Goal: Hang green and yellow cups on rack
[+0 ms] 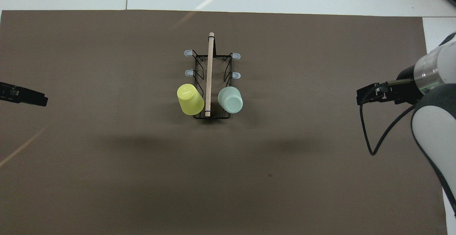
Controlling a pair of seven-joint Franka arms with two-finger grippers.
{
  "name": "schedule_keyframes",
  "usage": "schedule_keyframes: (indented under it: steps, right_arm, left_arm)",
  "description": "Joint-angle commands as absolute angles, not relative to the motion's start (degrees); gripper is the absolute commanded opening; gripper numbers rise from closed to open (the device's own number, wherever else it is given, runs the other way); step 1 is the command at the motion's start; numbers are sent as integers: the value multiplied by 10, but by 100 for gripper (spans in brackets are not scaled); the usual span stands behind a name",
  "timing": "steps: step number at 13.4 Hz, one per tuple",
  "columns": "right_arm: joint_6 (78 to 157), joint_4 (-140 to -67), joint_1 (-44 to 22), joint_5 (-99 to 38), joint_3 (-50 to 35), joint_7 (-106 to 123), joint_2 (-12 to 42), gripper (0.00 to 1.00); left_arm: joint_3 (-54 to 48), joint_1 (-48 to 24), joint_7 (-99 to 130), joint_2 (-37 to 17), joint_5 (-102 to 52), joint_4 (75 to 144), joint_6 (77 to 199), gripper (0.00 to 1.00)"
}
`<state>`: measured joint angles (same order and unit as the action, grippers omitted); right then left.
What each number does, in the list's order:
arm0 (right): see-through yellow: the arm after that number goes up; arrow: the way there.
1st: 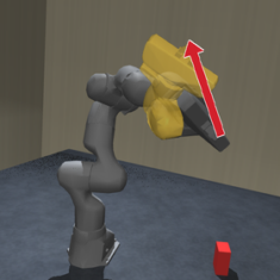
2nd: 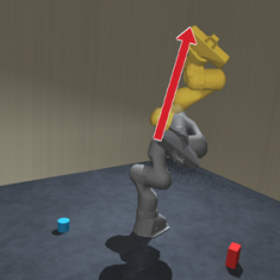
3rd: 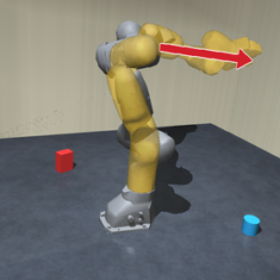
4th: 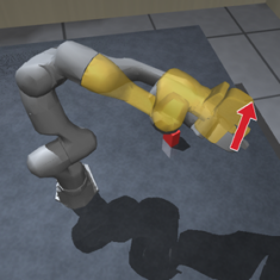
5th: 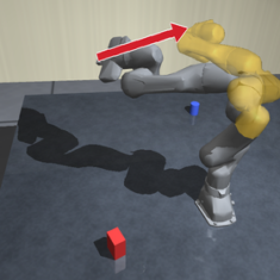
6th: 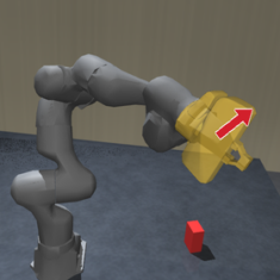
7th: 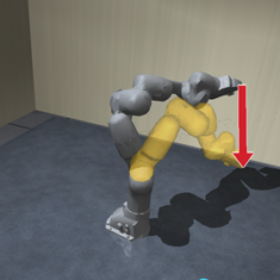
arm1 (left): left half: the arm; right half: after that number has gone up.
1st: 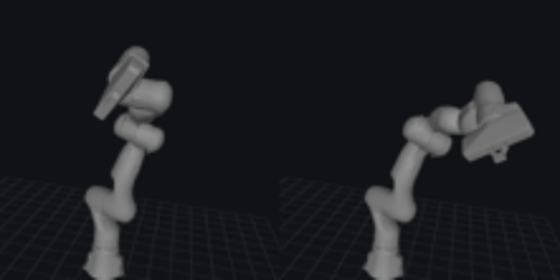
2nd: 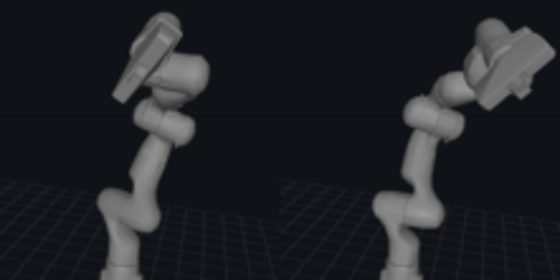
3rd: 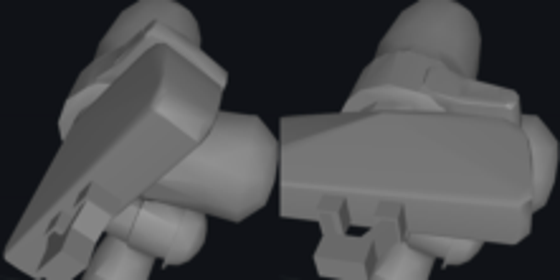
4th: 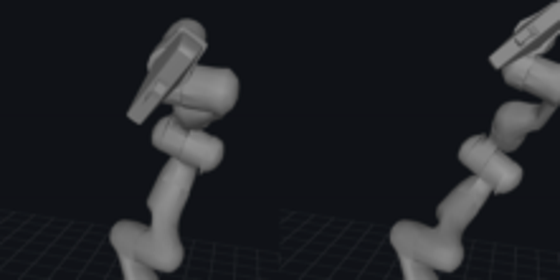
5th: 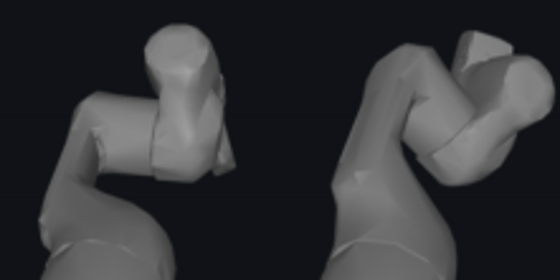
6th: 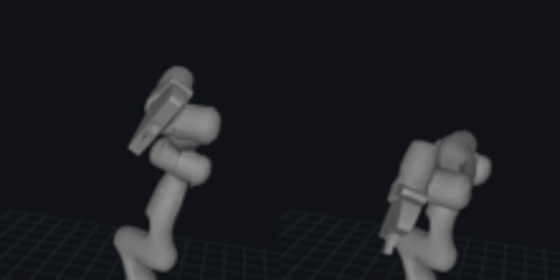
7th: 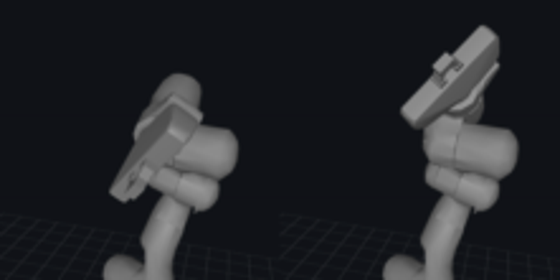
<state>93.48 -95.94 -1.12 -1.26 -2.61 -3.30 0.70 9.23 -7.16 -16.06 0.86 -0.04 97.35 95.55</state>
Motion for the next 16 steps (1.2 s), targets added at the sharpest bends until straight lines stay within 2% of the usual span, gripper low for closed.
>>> schedule_keyframes:
  steps: [1,16]
  right_arm:
    - [922,-942,-7,-2,-24,-40,16,100]
    - [923,-945,-9,-4,-21,-40,17,100]
  left_arm:
    - [95,-74,-168,23,-7,986,953,100]
    - [89,-75,-163,45,-9,983,957,100]
